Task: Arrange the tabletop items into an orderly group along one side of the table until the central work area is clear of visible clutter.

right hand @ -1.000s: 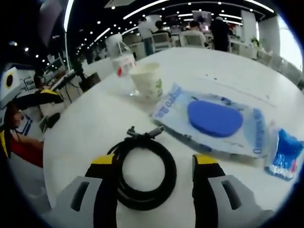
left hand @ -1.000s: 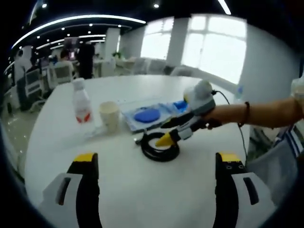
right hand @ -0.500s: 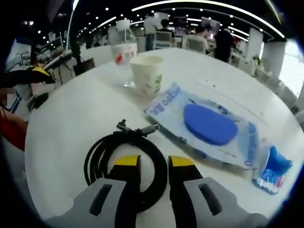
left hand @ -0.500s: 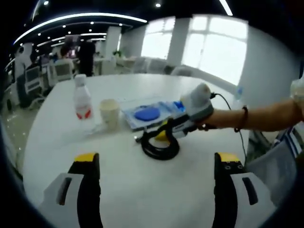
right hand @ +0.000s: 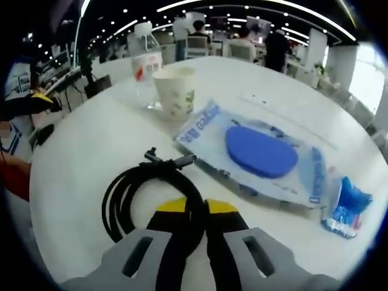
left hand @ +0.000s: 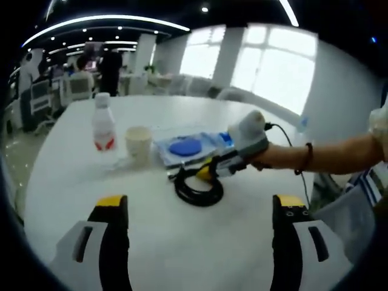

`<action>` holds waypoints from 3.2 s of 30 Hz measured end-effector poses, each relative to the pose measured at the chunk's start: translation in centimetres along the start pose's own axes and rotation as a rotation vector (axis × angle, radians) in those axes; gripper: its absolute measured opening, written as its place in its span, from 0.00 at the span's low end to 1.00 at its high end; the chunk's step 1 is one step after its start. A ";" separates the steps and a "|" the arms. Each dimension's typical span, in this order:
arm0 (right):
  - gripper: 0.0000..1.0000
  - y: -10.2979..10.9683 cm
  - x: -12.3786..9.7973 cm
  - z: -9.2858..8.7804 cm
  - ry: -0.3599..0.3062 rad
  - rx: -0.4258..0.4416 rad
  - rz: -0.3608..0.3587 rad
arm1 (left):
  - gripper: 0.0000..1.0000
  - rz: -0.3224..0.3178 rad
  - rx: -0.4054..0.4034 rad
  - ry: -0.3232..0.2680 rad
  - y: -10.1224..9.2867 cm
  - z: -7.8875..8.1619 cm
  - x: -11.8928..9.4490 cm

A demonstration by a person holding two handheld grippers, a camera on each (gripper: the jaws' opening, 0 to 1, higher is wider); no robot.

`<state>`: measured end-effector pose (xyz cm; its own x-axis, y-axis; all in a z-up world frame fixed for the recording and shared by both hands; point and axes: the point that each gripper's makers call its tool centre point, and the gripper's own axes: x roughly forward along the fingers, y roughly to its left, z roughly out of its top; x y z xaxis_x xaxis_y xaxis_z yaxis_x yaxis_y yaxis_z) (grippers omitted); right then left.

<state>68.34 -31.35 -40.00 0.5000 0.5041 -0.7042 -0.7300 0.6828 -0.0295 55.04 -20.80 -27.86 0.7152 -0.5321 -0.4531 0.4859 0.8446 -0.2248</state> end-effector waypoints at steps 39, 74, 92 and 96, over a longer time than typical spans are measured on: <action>0.03 1.8 -8.8 3.0 -0.096 0.187 0.181 | 0.94 0.007 0.058 0.001 0.2 0.2 0.3; 0.04 -4.4 -15.6 -2.2 -0.024 0.192 0.052 | 0.99 -0.019 0.090 0.004 -0.8 0.3 0.1; 0.04 -7.6 -13.9 -4.3 0.067 0.186 0.027 | 0.98 -0.018 0.087 0.029 -0.6 -0.3 0.1; 0.04 -8.2 -13.2 -5.0 0.098 0.178 0.021 | 0.97 -0.013 0.082 0.024 -0.5 -0.2 0.1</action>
<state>65.39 -46.25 -33.97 0.4317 0.4714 -0.7690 -0.6415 0.7598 0.1057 54.78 -21.30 -27.95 0.6969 -0.5403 -0.4716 0.5352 0.8295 -0.1595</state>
